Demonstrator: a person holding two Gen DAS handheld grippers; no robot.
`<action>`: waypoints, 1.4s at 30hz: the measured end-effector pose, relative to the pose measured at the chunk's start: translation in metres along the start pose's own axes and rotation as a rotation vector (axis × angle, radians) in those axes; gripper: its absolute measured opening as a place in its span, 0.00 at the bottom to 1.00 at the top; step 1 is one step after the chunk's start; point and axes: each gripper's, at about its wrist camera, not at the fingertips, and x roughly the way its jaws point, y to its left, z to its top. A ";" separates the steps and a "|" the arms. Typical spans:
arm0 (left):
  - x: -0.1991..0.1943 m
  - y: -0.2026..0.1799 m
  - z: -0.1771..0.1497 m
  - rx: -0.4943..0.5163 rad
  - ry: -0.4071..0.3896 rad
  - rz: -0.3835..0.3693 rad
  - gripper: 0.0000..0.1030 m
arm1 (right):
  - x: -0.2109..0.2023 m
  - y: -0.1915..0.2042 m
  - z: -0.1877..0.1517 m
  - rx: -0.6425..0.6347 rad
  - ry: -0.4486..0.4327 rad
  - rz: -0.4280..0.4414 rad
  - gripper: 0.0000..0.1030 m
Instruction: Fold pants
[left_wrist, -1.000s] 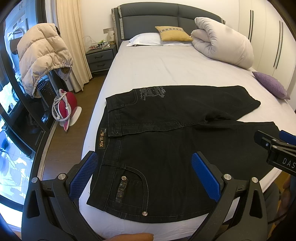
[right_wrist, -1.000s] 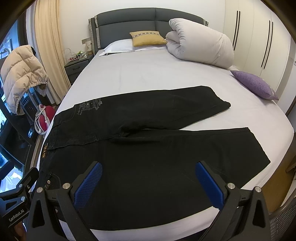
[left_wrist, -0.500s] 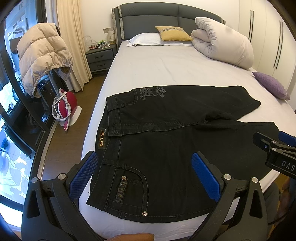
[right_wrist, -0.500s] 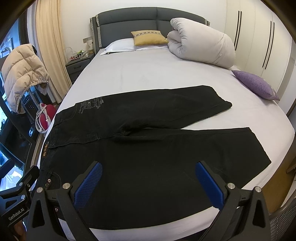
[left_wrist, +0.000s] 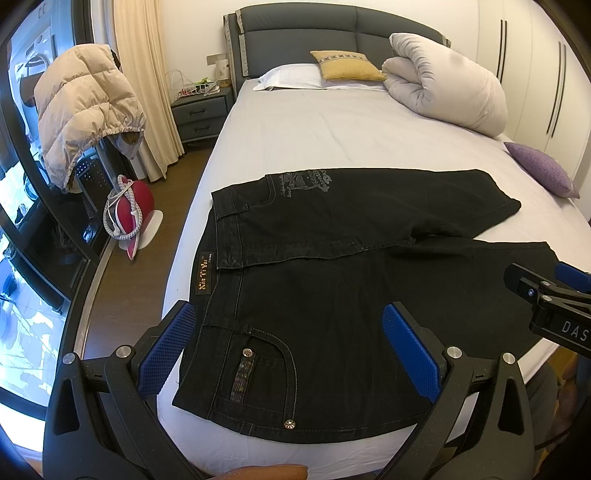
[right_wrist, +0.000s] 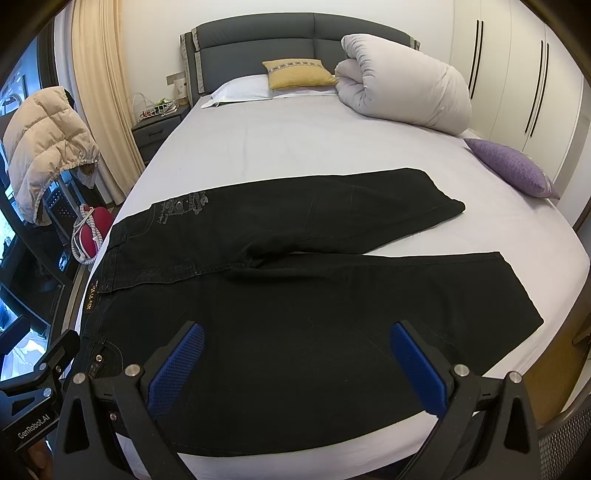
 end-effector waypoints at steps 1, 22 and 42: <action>0.000 0.000 0.000 0.000 0.000 0.000 1.00 | 0.001 0.000 0.000 0.000 0.000 0.000 1.00; 0.006 0.001 -0.009 -0.002 0.005 0.001 1.00 | 0.001 0.001 -0.002 -0.002 0.003 0.002 1.00; 0.021 0.001 0.001 0.118 -0.073 0.045 1.00 | 0.006 -0.007 0.005 0.012 -0.018 0.065 1.00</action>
